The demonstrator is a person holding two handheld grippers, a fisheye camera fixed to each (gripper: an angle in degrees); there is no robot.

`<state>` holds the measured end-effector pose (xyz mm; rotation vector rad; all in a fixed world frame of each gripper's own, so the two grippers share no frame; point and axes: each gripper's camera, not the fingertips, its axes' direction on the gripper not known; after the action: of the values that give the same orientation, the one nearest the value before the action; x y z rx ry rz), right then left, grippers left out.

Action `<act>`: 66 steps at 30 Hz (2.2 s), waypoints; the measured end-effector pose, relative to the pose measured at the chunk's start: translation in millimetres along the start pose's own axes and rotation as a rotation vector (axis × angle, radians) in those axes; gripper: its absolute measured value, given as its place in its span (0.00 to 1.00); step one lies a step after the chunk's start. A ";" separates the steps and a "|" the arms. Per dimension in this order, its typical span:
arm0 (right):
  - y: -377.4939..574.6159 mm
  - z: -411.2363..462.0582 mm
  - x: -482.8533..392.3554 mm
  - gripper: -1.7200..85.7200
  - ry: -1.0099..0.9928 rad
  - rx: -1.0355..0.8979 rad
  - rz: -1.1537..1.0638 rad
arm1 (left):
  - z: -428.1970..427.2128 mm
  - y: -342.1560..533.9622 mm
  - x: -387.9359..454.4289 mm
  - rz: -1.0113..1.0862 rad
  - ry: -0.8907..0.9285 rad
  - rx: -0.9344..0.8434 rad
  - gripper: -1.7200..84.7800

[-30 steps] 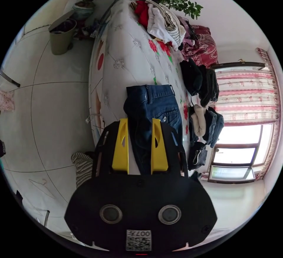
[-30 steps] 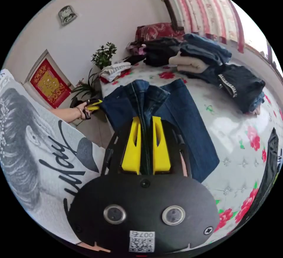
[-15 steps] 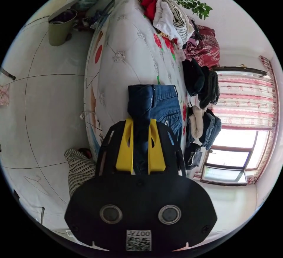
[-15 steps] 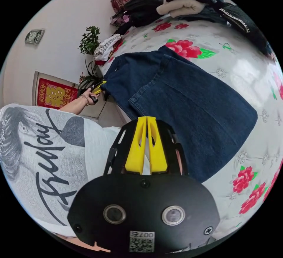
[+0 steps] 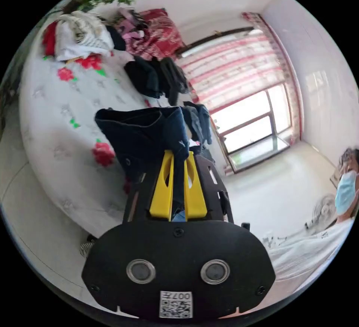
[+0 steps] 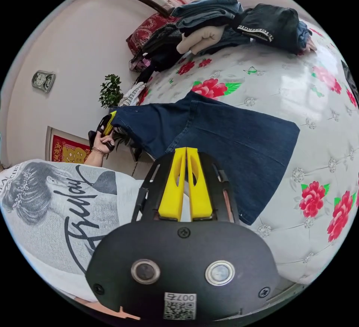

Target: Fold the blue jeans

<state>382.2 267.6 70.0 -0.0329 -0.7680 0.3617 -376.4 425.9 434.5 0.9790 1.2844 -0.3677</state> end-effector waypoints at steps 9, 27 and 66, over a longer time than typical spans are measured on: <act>60.2 -71.2 56.3 0.02 -0.008 0.287 0.250 | 204.4 126.6 233.5 0.805 0.359 -0.797 0.10; 122.3 -70.9 180.8 0.14 -0.264 0.272 0.600 | 301.4 125.8 42.9 0.244 -0.140 -0.929 0.18; -206.1 -57.3 128.7 0.04 0.491 -0.224 0.050 | 589.4 212.9 199.5 0.968 -0.257 -0.904 0.08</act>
<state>569.9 122.8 148.2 -0.3398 -0.3176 0.2963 206.7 144.6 318.7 0.6182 0.5031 0.7628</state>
